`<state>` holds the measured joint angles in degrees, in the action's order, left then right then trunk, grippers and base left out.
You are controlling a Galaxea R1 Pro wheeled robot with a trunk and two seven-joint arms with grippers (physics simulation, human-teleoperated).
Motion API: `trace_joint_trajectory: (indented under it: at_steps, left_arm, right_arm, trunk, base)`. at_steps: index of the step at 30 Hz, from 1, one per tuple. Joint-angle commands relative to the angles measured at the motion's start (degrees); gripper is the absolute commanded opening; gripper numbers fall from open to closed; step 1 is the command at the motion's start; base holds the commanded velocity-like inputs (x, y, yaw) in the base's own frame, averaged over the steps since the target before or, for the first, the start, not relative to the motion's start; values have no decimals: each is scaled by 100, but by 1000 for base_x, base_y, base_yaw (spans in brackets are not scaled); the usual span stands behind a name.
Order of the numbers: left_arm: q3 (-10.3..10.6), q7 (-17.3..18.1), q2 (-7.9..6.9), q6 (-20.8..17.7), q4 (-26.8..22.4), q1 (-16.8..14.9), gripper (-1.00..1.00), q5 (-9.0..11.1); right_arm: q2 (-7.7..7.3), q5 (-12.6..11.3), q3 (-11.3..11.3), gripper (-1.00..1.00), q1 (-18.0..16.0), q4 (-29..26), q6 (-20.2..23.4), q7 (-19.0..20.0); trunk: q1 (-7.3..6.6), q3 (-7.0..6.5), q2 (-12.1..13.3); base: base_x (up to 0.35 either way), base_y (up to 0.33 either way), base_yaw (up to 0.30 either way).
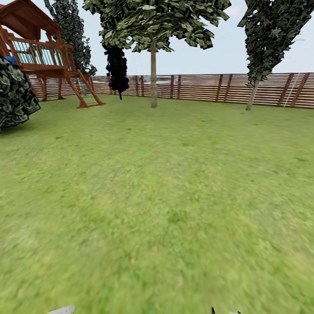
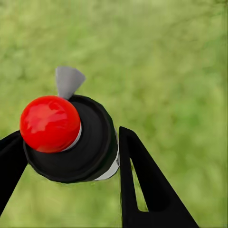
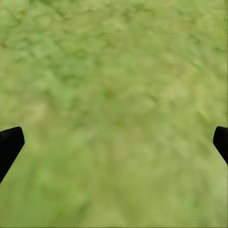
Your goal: In the garden, pick up the pesticide atomizer on the floor and spray pesticide onto both trees until each tree trunk is fully covered.
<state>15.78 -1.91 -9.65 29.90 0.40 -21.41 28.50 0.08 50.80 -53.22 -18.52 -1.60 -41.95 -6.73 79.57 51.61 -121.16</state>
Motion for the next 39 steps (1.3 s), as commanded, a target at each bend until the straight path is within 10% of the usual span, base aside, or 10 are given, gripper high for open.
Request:
trace_joint_trajectory:
  at_steps: [1,39]
  left_arm:
    - [50,-20,3,16,7,-3,-100,24]
    - [48,-20,7,16,8,-3,-100,24]
  right_arm:
    - [1,62,-13,100,-3,2,-6,-50]
    - [1,62,-13,100,-2,2,-6,-49]
  trunk:
    - [3,5,-2]
    - [3,5,-2]
  base:
    - [339,0,0]
    - [339,0,0]
